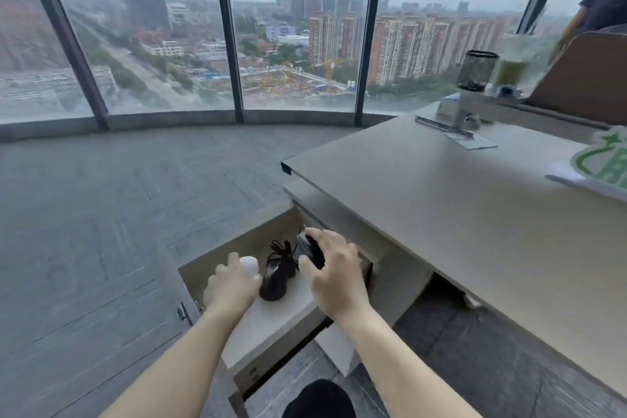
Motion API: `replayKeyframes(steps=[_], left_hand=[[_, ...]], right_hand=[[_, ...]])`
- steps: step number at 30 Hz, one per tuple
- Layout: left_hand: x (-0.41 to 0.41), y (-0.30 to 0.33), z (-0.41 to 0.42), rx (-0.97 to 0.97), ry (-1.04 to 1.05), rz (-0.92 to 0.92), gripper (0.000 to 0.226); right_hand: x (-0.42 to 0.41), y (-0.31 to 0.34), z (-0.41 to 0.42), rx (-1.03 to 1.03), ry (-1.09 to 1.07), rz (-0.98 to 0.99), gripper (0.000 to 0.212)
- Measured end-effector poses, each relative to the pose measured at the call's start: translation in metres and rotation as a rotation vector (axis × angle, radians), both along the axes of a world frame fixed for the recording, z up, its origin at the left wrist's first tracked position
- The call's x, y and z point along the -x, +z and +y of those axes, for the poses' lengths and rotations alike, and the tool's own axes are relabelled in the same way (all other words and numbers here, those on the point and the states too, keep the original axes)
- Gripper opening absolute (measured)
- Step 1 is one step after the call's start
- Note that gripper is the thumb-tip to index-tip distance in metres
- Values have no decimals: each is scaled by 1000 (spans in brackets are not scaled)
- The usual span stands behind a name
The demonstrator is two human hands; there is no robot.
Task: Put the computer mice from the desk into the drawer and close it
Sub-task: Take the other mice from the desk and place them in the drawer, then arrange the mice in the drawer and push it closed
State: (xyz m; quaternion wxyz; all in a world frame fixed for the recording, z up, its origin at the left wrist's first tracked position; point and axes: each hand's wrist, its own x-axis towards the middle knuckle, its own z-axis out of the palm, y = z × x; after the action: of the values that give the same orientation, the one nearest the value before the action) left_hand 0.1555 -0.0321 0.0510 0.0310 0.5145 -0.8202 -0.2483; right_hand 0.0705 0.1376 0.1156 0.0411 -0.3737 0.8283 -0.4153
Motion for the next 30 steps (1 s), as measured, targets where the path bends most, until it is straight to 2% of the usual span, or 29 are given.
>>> replayKeyframes(steps=[4,7,11,15,20,24,26,30], left_hand=[[0,-31,-24,-11,-38,-210,55],[3,-47,-38,-43,-63,-300,55],[11,-64,-49,-124,-66,-338,56],[15,-76,-55,-116,-69,-386,50],[16,-73,-62,-97,-100,-419,52],[13,-49,-66,44,-170,-364,34],[8,-36,-63,137,-192,-257,29],[-14,-17,-48,246,-176,31,37]], right_hand=[[-9,-52,-45,-209,50,-150,50],[-12,-82,-70,-402,77,-179,53],[-12,-104,-94,-605,174,-180,53],[-15,-116,-111,-751,273,-121,51],[-19,-135,-113,-855,263,-93,48],[-18,-127,-104,-778,244,-61,47],[-19,-118,-92,-646,227,-12,41],[-27,-105,-62,-335,210,27,28]])
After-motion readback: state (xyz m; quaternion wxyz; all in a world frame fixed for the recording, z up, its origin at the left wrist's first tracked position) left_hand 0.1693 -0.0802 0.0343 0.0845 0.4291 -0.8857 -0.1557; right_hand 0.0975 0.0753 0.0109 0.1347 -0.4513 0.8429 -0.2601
